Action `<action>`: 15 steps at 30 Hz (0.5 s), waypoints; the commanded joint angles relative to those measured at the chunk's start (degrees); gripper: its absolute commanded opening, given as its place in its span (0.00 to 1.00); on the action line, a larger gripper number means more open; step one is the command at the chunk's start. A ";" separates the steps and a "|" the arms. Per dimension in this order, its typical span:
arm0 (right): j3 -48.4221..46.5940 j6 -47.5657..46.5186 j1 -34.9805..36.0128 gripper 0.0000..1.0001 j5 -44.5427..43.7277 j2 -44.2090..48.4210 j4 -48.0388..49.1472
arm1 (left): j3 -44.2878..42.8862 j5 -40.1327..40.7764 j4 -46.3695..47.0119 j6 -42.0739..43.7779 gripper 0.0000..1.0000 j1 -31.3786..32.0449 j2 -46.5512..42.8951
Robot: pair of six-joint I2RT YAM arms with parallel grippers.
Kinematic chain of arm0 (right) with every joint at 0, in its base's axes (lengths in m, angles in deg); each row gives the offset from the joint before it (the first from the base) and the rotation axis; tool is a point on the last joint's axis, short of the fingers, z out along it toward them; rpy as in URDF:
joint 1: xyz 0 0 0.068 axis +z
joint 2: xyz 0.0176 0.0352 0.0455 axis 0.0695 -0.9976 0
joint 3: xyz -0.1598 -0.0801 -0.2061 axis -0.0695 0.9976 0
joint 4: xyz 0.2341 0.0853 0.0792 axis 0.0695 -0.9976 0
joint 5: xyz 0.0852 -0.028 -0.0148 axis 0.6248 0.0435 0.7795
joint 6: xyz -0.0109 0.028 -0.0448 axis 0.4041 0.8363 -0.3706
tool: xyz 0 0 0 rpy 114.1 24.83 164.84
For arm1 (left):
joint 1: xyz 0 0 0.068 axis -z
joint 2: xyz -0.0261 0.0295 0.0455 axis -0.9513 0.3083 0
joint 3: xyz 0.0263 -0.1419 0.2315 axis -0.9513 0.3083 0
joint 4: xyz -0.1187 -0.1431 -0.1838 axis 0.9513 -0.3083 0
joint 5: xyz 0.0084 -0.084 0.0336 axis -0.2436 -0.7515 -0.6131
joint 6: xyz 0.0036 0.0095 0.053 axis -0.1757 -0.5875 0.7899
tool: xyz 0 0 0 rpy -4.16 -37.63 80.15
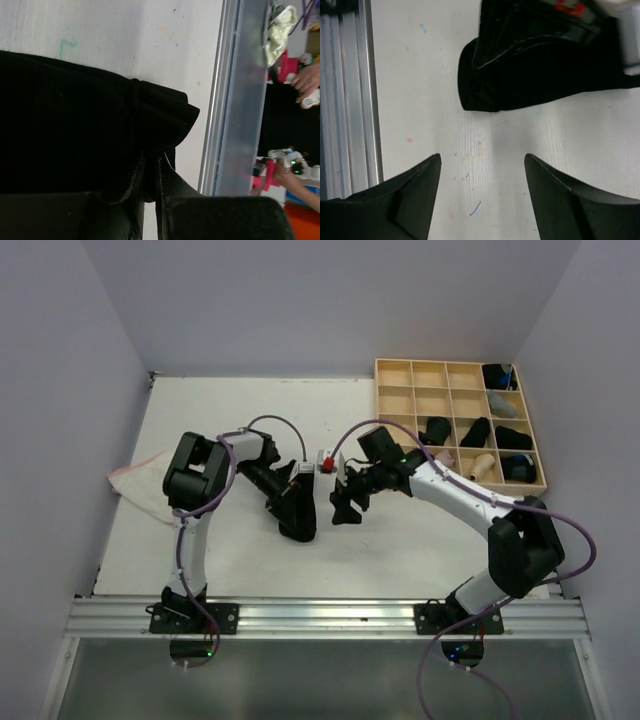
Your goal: Roll the underwear
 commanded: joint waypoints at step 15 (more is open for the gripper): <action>7.87 -8.36 18.04 0.84 -14.41 -5.74 28.12 | -3.91 4.43 4.99 -2.30 0.04 -1.68 8.85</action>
